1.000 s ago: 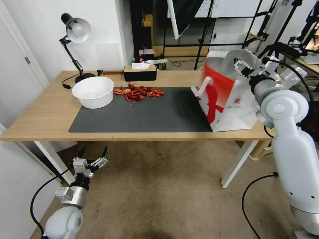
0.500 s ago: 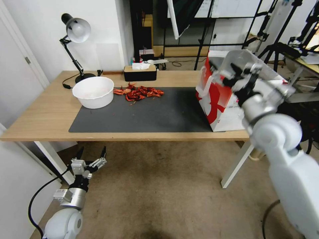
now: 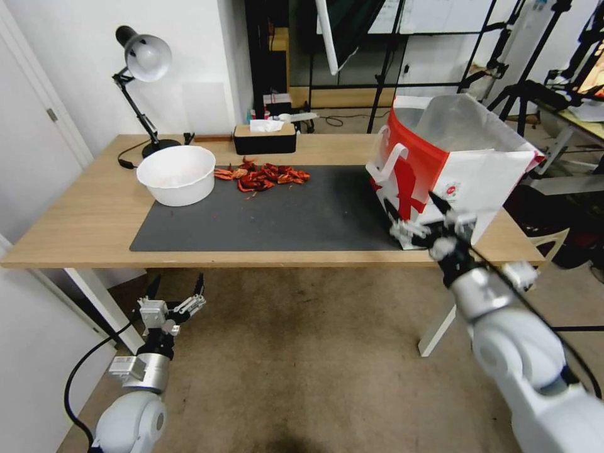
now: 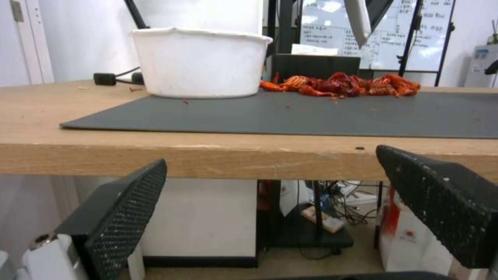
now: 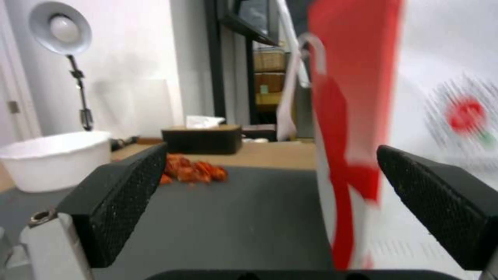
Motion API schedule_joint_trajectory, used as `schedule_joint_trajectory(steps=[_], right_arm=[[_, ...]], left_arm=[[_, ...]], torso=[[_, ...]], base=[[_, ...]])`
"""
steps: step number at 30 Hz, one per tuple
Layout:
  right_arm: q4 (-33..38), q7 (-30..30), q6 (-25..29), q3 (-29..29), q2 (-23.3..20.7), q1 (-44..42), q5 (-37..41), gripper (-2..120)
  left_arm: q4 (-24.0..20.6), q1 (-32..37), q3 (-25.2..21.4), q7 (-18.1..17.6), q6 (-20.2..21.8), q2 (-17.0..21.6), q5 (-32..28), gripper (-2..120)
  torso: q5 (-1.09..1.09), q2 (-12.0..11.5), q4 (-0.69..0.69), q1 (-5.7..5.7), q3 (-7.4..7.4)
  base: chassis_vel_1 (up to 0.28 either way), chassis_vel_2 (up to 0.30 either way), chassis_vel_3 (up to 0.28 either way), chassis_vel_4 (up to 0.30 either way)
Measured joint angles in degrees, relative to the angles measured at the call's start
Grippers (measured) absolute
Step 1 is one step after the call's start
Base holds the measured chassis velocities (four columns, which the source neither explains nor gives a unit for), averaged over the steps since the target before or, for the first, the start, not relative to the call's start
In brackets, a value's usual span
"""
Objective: Close the takeout container lid, then place the container into the takeout bag.
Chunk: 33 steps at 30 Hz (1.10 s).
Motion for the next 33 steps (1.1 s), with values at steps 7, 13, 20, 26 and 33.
schedule_joint_trajectory(steps=[7, 13, 20, 26, 33], right_arm=[[-3.05, 0.03, 8.42, 0.03, 6.02, -7.38, -6.45, 100], [-6.23, 2.31, 11.95, -0.91, 9.64, -8.82, -9.49, 100], [-9.41, 3.04, 13.41, -1.43, 11.56, -8.49, -9.19, 100], [-10.08, 2.58, 13.50, -1.49, 11.68, -8.16, -8.55, 100], [-10.10, 2.48, 13.31, -1.53, 11.59, -8.04, -8.38, 100]], left_arm=[[0.34, 0.34, 0.60, 0.32, -0.90, -0.19, 0.04, 100], [0.64, 0.65, 1.15, 1.85, -1.82, -0.18, -0.13, 100], [1.82, 0.62, 1.44, 2.73, -3.49, -0.23, -0.18, 100], [2.25, 0.37, 0.91, 4.13, -3.94, -0.21, -0.57, 100], [2.27, 0.33, 0.80, 4.31, -3.95, -0.21, -0.65, 100]], torso=[[0.00, 0.00, 0.00, 0.00, 0.00], [0.01, 0.00, 0.01, 0.00, 0.00], [0.00, 0.00, 0.01, 0.01, 0.01], [0.01, 0.00, 0.01, 0.01, 0.01], [0.00, -0.01, 0.01, 0.01, 0.01]], base=[[0.000, 0.000, 0.000, 0.000], [0.000, 0.000, 0.000, 0.000], [0.000, 0.000, 0.000, 0.000], [0.000, 0.000, 0.000, 0.000], [0.000, 0.000, 0.000, 0.000]])
